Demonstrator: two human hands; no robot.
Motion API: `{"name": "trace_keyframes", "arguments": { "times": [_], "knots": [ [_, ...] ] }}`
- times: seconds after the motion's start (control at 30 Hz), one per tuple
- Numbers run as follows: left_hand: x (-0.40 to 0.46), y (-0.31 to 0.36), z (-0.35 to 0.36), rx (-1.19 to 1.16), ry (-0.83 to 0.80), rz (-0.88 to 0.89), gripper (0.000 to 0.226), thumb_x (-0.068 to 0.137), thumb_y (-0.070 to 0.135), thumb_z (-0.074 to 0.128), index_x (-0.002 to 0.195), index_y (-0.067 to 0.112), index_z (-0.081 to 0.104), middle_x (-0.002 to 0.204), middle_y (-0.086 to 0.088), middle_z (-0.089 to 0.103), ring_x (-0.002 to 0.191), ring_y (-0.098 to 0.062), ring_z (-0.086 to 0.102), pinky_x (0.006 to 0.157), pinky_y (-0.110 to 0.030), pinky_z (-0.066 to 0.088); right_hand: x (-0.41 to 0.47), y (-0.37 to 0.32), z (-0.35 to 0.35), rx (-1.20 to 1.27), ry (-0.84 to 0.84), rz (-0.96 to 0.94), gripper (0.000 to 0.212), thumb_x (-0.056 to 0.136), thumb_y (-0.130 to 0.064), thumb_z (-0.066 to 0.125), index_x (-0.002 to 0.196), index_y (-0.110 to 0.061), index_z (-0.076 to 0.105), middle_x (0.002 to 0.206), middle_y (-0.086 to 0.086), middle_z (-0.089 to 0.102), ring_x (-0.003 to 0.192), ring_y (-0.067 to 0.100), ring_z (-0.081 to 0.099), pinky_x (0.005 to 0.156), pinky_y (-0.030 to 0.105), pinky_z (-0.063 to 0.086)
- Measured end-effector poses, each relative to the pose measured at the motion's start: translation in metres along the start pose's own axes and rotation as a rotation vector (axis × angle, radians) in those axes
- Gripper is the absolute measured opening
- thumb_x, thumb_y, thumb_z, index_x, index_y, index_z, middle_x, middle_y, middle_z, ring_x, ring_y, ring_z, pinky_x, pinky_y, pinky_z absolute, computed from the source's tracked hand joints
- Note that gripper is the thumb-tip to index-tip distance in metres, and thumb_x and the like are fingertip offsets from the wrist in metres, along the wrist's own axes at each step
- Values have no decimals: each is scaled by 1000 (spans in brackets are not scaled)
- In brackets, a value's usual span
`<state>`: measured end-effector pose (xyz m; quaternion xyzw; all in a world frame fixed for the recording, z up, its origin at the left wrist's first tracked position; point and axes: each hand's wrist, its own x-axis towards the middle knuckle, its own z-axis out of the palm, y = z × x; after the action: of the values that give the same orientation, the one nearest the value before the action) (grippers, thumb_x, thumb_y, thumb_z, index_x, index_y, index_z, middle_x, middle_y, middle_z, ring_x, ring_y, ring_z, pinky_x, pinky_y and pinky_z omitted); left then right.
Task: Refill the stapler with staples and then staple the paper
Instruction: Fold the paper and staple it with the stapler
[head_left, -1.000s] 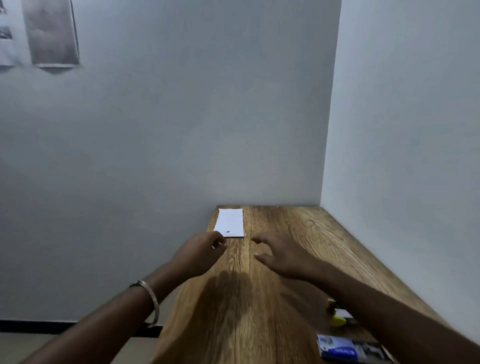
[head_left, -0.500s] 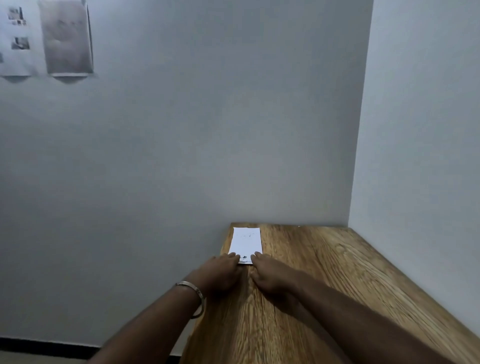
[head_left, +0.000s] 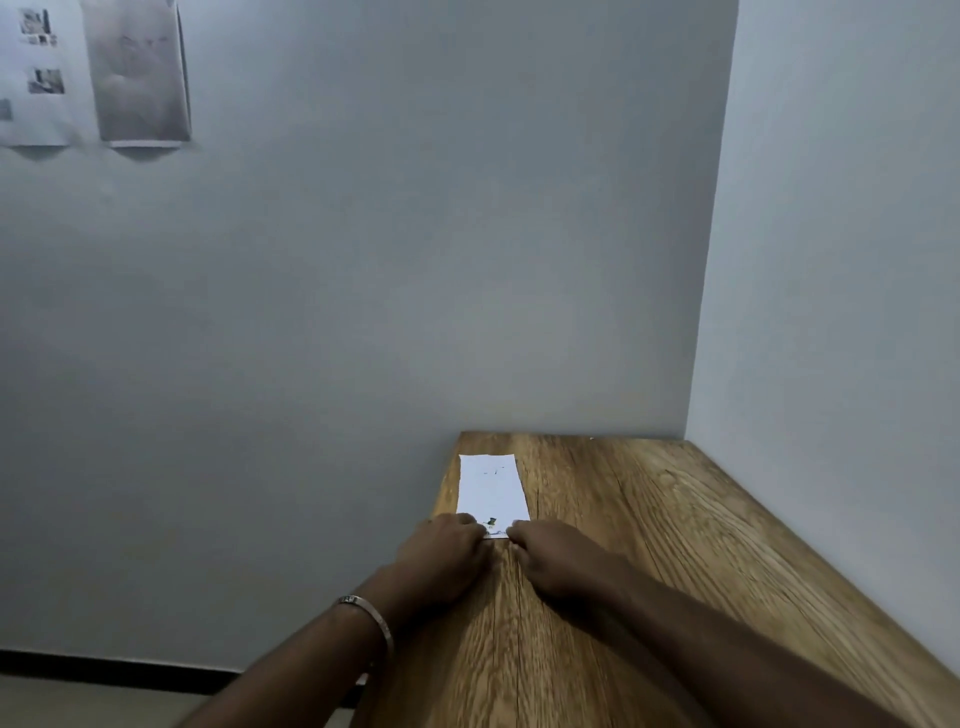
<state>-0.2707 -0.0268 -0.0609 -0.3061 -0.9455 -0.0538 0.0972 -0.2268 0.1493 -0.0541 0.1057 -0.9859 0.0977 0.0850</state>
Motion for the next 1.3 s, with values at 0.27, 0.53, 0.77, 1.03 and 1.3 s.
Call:
{"name": "trace_keyframes", "arguments": {
  "times": [0.27, 0.53, 0.77, 1.03, 1.3],
  "knots": [
    [-83, 45, -15, 32, 46, 25, 46, 102, 44, 29, 118, 20, 66, 123, 1, 66, 105, -17, 61, 93, -41, 51, -91, -28, -21, -37, 14, -55, 27, 101, -29, 44, 112, -15, 65, 111, 4, 70, 86, 18, 60, 69, 28, 37],
    [-162, 80, -34, 2, 107, 80, 40, 101, 45, 34, 122, 29, 64, 126, 13, 64, 112, -8, 58, 92, -31, 41, -182, -67, -35, -158, 50, -104, 19, 99, -25, 48, 97, -15, 64, 94, 7, 67, 82, 23, 62, 64, 33, 44],
    [-180, 89, -48, -52, 100, 82, 33, 98, 44, 46, 122, 31, 65, 128, 15, 64, 112, -7, 59, 89, -27, 44, -189, -69, -39, -221, 73, -171, 18, 89, -7, 52, 78, -16, 62, 78, 6, 61, 71, 23, 56, 54, 28, 31],
    [-173, 83, -52, -83, 31, 75, 25, 96, 28, 57, 118, 34, 69, 127, 11, 62, 108, -7, 60, 86, -24, 52, -179, -55, -37, -90, 130, -226, 17, 87, -16, 68, 100, -22, 76, 100, -3, 75, 90, 14, 68, 70, 22, 50],
    [-176, 83, -55, -78, 19, 89, 32, 96, 43, 55, 122, 30, 66, 127, 9, 62, 105, -8, 61, 84, -26, 53, -180, -55, -43, -141, 113, -291, 17, 95, -26, 59, 108, -22, 69, 99, 2, 71, 86, 18, 64, 73, 34, 53]
  ]
}}
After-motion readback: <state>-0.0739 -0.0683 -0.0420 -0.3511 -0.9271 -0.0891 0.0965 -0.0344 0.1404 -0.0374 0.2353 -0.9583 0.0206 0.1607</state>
